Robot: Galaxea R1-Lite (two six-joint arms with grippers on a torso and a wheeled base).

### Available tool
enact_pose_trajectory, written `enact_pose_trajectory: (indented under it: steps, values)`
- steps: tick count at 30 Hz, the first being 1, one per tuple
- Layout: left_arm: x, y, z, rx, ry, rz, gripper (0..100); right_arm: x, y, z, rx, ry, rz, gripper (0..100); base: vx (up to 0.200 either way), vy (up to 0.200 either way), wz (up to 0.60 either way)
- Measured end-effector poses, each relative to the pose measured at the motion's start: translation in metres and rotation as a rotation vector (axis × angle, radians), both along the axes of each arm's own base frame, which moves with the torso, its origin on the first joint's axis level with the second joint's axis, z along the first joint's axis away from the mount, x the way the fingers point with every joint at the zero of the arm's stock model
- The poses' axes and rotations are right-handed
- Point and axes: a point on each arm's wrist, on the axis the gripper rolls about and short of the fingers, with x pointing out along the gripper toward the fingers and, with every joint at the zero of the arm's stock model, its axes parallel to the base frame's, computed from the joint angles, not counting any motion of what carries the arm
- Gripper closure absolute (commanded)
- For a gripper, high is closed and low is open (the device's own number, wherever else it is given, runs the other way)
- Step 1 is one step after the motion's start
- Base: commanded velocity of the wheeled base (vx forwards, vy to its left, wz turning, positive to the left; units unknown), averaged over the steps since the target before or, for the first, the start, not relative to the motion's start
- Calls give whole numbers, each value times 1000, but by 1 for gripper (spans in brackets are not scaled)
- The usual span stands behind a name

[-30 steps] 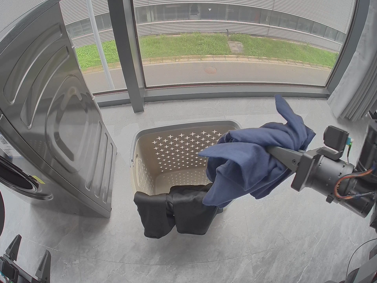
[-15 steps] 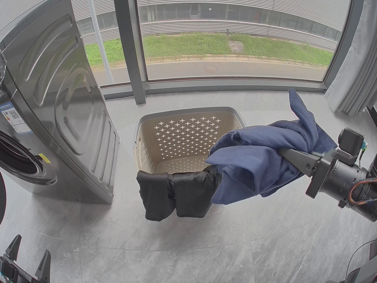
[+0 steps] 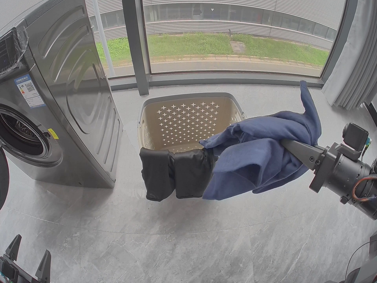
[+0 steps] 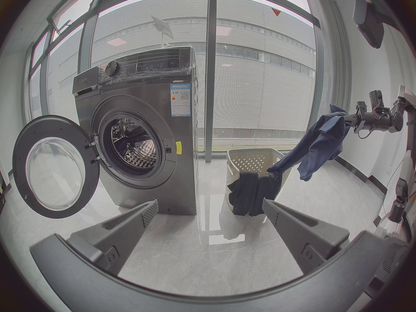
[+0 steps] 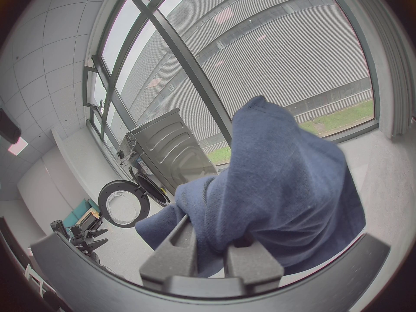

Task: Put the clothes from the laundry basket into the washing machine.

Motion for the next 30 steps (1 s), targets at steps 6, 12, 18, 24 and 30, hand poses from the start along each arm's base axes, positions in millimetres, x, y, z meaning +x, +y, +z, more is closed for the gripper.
enact_pose_trajectory:
  steps: [6,12,18,24,30]
  values:
    - [0,0,0,0,0,0,0,1,0,-1,0,4,-14,100,0,200,0]
    - [0,0,0,0,1,0,0,4,0,-3,-8,19,-81,100,0,200,0]
    - [0,0,0,0,0,0,0,5,2,-4,-12,23,-87,100,0,200,0]
    - [0,0,0,0,0,0,0,5,3,-3,-8,19,-79,100,0,200,0]
    - [0,0,0,0,1,0,0,5,3,-4,-9,22,-76,100,0,200,0]
